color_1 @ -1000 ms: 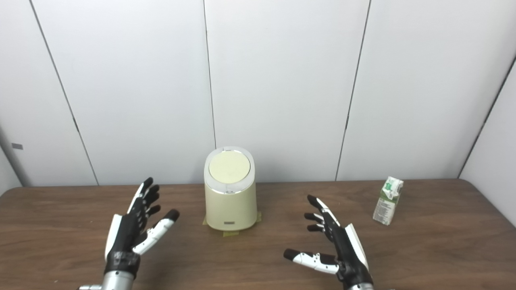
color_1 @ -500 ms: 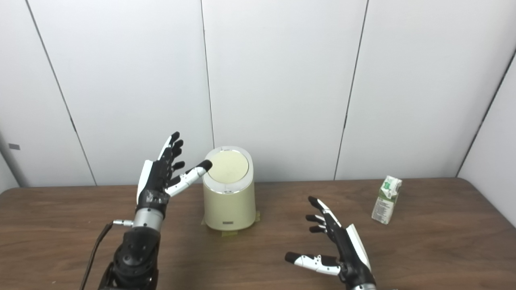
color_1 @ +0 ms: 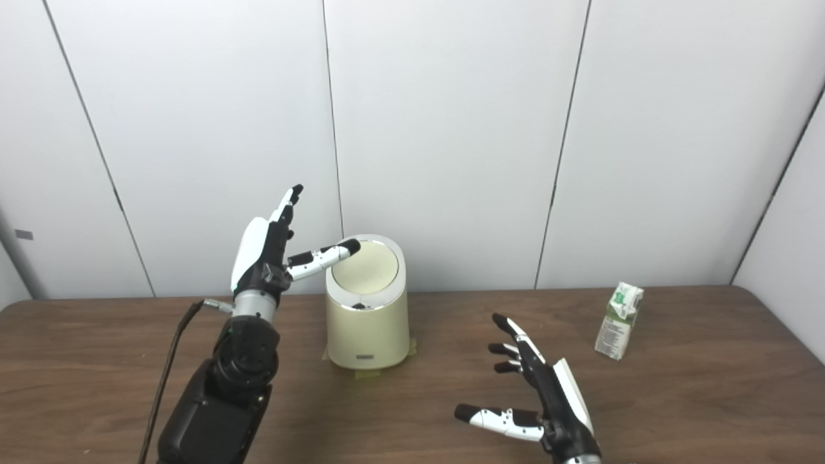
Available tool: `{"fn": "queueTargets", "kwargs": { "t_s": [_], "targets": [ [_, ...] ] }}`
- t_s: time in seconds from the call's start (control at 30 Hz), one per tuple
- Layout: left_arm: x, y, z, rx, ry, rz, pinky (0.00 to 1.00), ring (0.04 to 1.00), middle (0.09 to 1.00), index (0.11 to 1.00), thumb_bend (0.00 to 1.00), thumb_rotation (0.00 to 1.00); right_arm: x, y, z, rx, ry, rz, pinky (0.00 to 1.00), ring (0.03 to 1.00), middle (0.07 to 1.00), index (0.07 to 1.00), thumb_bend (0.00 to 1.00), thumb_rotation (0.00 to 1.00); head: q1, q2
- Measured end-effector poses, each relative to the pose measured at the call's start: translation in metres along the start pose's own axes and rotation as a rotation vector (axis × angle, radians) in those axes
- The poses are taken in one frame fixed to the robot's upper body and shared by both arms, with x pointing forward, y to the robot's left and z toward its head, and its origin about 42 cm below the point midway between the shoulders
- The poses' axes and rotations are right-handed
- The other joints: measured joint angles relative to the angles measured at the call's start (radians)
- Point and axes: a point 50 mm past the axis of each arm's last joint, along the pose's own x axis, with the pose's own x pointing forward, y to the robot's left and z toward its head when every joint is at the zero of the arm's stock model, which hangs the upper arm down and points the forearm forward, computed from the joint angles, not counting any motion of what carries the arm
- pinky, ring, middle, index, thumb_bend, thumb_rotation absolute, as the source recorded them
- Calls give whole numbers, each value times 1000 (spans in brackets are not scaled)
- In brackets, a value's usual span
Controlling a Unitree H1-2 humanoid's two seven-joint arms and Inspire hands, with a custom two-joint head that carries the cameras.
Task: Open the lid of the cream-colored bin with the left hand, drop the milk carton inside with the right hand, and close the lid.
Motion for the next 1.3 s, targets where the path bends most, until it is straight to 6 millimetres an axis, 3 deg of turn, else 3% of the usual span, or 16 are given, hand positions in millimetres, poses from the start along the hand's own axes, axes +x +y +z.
{"fn": "queueTargets", "kwargs": {
  "t_s": [0.13, 0.7, 0.97, 1.3],
  "targets": [
    [6, -1, 2, 76, 8, -6, 1000, 1000, 1000, 1000, 997, 343, 0, 2, 6, 12, -16, -7, 679, 795, 919, 911, 819, 398, -5, 6],
    [10, -18, 1, 238, -8, -57, 1000, 1000, 1000, 1000, 1000, 359, -1, 9, 17, 7, -23, -8, 635, 772, 914, 908, 799, 399, -17, 20],
    [11, -27, 1, 591, -68, -36, 1000, 1000, 1000, 1000, 1000, 296, -2, 10, 20, 13, -24, -10, 633, 772, 918, 907, 794, 404, -21, 25],
    [16, -26, 11, 856, -193, -5, 1000, 1000, 1000, 1000, 1000, 271, -2, 9, 23, 14, -33, -12, 638, 771, 918, 907, 791, 418, -17, 35]
  ]
}}
